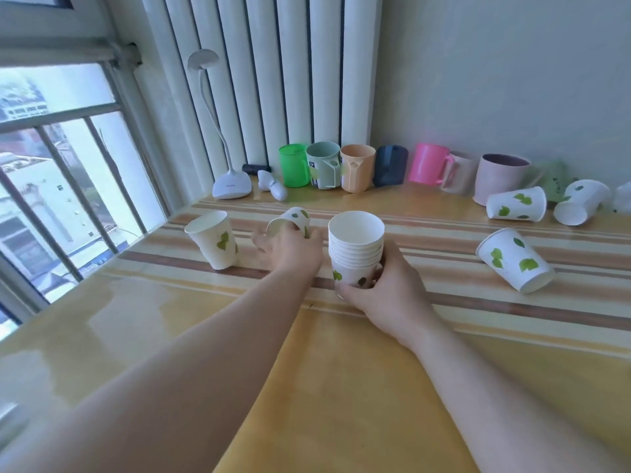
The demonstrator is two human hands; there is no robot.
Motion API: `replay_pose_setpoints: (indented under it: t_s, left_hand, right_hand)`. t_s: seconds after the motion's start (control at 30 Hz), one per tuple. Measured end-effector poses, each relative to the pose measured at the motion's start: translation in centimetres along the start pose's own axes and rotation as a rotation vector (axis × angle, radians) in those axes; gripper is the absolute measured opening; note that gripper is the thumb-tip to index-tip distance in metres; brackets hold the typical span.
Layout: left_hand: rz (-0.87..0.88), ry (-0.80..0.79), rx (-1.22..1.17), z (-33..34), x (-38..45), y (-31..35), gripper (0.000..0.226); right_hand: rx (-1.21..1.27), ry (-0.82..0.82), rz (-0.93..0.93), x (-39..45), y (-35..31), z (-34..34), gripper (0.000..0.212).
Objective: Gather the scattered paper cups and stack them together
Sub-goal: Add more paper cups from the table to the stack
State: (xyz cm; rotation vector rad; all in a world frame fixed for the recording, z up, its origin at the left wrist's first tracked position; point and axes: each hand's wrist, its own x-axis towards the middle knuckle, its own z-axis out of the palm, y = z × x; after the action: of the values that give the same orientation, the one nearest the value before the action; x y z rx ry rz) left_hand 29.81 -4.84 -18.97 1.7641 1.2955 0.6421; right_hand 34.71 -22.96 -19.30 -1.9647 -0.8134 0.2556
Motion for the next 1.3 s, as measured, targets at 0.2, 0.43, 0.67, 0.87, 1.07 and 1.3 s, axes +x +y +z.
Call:
replay_pose_setpoints:
  t_s: [0.2,0.43,0.67,0.87,1.07,1.3]
  left_hand:
    - [0.160,0.025,-0.130,-0.6,-1.1,0.5,0.027]
    - [0.373,0.074,-0.484,-7.3,-4.0,4.6,0.010]
    - [0.353,-0.149,-0.686,-10.5,-7.0,7.3,0.080]
    - [0.423,-0.269,-0.391,-8.5,-8.1,5.6,0.101]
    - [0.510,-0.281,-0.325,-7.6,-8.6,4.5,0.115]
    - [0.489,0.304,-0.135,-11.3,-5.0,0.4,0.052]
  right_hand:
    - [0.004,-0.015,0.006,0.0,0.0,-0.2,0.052]
    - [-0.009,-0.050,-0.030,-0.3,-0.4,-0.5,0.055]
    - [0.023,-0.076,-0.023,-0.5,-0.4,-0.6,0.058]
    - [0.005,-0.105,-0.050,-0.5,-0.5,-0.9,0.062]
    - [0.008,-0.107,-0.050,-0.4,-0.3,-1.0,0.061]
    - [0.019,-0.102,-0.039,-0.1,-0.1,-0.8,0.062]
